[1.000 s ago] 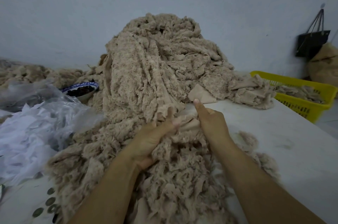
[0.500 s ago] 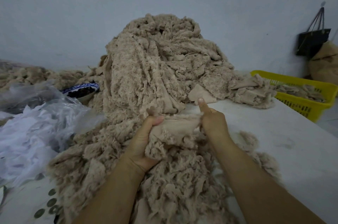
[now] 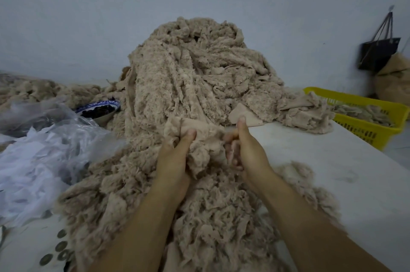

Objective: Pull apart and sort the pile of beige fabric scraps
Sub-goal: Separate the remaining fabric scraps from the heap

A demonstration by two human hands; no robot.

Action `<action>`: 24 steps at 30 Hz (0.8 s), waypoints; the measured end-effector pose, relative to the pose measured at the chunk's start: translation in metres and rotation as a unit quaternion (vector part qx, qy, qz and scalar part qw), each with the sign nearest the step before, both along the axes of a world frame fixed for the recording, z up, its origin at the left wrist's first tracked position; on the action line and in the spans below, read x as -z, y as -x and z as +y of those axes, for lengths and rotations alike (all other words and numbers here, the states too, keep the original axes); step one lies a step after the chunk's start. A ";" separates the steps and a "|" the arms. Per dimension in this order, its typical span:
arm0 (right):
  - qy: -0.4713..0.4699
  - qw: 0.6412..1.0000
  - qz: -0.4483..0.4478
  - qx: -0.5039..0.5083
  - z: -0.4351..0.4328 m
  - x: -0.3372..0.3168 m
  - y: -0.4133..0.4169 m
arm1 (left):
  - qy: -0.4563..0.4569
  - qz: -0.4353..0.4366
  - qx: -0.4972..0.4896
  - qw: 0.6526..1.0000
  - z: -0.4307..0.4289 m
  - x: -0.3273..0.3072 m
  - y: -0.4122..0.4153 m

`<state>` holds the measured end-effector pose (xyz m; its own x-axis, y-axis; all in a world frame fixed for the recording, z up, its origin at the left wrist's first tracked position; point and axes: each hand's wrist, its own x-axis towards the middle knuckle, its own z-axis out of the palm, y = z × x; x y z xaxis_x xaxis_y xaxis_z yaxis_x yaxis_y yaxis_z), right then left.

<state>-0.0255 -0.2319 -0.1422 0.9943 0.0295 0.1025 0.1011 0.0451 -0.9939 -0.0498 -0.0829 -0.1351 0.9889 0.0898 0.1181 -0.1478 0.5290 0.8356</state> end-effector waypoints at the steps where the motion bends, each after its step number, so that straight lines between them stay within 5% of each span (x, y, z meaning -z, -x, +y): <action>1: 0.021 0.999 -0.016 -0.019 0.002 -0.002 0.003 | -0.021 -0.016 -0.003 1.000 -0.002 0.000 0.002; 5: 0.157 0.981 -0.100 -0.044 0.015 -0.003 0.013 | -0.125 -0.054 -0.026 0.990 -0.007 0.006 0.005; 9: 0.224 0.959 -0.156 0.072 0.011 -0.004 0.008 | -0.151 -0.037 -0.043 0.987 -0.012 0.007 0.005; 24: -0.040 0.992 0.017 0.120 -0.008 -0.001 -0.007 | -0.034 0.070 0.029 0.997 -0.005 0.001 0.007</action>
<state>-0.0186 -0.2399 -0.1416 0.9746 -0.2155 0.0604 0.0839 0.1018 -0.9913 -0.0565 -0.0881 -0.1365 0.9994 0.0292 -0.0169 0.0010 0.4752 0.8799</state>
